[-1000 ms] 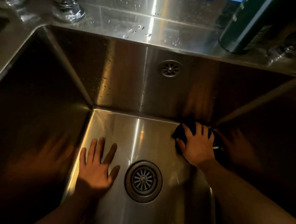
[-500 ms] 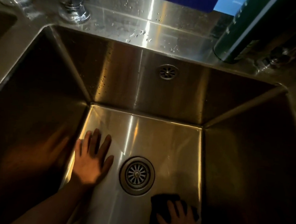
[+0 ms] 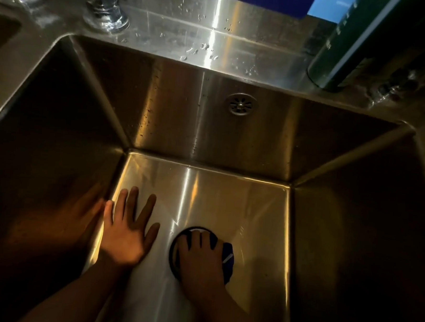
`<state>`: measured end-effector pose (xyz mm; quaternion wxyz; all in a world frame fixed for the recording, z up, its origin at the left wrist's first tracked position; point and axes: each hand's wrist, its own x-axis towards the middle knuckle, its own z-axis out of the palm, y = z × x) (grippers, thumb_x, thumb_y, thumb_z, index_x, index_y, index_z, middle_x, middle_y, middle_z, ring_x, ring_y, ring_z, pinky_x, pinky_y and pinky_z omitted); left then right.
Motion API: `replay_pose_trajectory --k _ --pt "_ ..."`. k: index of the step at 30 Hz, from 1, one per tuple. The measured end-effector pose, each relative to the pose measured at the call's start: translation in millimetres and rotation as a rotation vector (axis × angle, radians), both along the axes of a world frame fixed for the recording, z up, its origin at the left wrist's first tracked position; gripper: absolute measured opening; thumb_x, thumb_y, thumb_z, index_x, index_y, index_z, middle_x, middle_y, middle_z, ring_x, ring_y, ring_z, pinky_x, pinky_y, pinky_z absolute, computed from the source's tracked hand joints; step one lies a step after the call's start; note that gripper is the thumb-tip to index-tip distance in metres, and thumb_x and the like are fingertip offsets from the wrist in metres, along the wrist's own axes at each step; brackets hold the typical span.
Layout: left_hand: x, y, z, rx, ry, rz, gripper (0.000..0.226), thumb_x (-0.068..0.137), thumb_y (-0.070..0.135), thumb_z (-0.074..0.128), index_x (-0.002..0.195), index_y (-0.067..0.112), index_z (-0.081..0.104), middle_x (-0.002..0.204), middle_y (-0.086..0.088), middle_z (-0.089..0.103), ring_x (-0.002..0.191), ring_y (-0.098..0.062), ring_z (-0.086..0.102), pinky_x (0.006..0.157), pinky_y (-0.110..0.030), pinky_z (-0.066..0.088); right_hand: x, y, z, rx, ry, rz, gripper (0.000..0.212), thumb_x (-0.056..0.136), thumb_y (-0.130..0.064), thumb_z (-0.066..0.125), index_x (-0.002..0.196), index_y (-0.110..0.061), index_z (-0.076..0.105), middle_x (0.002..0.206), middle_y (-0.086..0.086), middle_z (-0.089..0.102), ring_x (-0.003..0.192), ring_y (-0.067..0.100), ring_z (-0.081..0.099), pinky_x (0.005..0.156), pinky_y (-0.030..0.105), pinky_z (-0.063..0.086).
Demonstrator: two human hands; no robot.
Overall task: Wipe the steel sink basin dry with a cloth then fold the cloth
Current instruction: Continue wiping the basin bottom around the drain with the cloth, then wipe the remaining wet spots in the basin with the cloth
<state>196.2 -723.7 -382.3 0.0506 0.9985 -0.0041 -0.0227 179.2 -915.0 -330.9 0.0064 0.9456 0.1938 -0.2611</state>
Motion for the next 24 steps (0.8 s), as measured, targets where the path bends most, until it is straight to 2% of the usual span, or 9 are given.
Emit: replay_pose_trajectory --k 5,9,12,15,16,19,20,22,24 --pt "-0.3 1.1 -1.5 -0.019 -0.012 0.008 0.064 0.089 0.053 0.035 0.147 0.027 0.032 0.157 -0.016 0.021 0.145 -0.038 0.014 0.112 -0.058 0.014 2.9 -8.3 -5.8 0.109 0.053 -0.025 0.078 0.072 -0.033 0.070 0.136 -0.020 0.028 0.141 0.014 0.033 0.131 0.037 0.026 0.103 0.059 0.023" --pt "-1.0 -1.5 1.7 -0.041 0.019 0.001 0.064 0.088 0.052 0.037 0.146 0.025 0.035 0.156 -0.018 0.023 0.144 -0.039 0.016 0.111 -0.058 0.016 5.6 -13.9 1.5 0.270 0.057 -0.102 0.066 0.073 -0.035 0.065 0.131 -0.026 0.035 0.135 0.003 0.041 0.127 0.028 0.033 0.102 0.052 0.029" --pt "1.0 -3.1 12.8 -0.068 0.082 0.012 0.066 0.088 0.056 0.030 0.147 0.026 0.033 0.155 -0.019 0.022 0.145 -0.039 0.013 0.112 -0.059 0.012 13.2 -16.9 21.7 0.574 0.091 -0.358 0.040 0.069 -0.034 0.063 0.103 -0.026 0.044 0.106 -0.003 0.053 0.101 0.021 0.050 0.081 0.035 0.043" --pt "0.5 -5.9 33.1 -0.093 0.142 0.041 0.070 0.087 0.067 0.016 0.150 0.036 0.019 0.159 -0.014 0.011 0.147 -0.032 0.000 0.114 -0.057 0.001 19.3 -16.4 52.2 0.729 0.216 -0.577 0.040 0.064 -0.030 0.068 0.091 -0.033 0.038 0.095 -0.007 0.052 0.087 0.014 0.052 0.068 0.028 0.042" --pt "1.9 -11.5 42.4 -0.097 0.151 0.047 0.071 0.087 0.069 0.011 0.149 0.036 0.019 0.159 -0.015 0.013 0.147 -0.033 0.004 0.113 -0.059 0.002 21.1 -18.1 63.9 0.746 0.241 -0.599 0.041 0.063 -0.031 0.068 0.090 -0.035 0.038 0.096 -0.007 0.053 0.087 0.013 0.053 0.067 0.028 0.041" --pt "7.2 -35.3 85.3 -0.113 0.222 0.093 0.074 0.088 0.067 0.006 0.144 0.029 0.035 0.149 -0.020 0.034 0.137 -0.040 0.031 0.105 -0.066 0.021 22.0 -31.3 102.0 0.754 0.273 -0.633 0.041 0.060 -0.035 0.067 0.086 -0.040 0.036 0.097 -0.010 0.053 0.089 0.012 0.054 0.068 0.027 0.042" --pt "8.0 -43.7 99.6 -0.128 0.243 0.108 0.075 0.086 0.069 0.007 0.144 0.030 0.037 0.149 -0.019 0.036 0.137 -0.039 0.033 0.105 -0.067 0.021 20.2 -37.1 114.2 0.749 0.270 -0.648 0.041 0.059 -0.036 0.067 0.085 -0.043 0.036 0.098 -0.011 0.052 0.090 0.012 0.053 0.069 0.027 0.042" --pt "10.0 -58.7 133.0 -0.137 0.214 0.112 0.073 0.084 0.071 0.004 0.146 0.038 0.026 0.147 -0.019 0.040 0.137 -0.038 0.034 0.104 -0.070 0.022 20.7 -48.5 136.5 0.729 0.245 -0.681 0.038 0.059 -0.036 0.066 0.080 -0.044 0.034 0.099 -0.012 0.052 0.094 0.013 0.054 0.071 0.028 0.042" --pt "10.6 -70.7 165.2 -0.248 0.072 0.071 0.060 0.090 0.066 0.000 0.146 0.048 0.011 0.140 -0.015 0.050 0.128 -0.034 0.043 0.097 -0.069 0.029 26.9 -61.6 153.6 0.694 0.200 -0.760 0.032 0.077 -0.034 0.062 0.074 -0.038 0.030 0.096 -0.007 0.053 0.100 0.018 0.056 0.075 0.029 0.041"
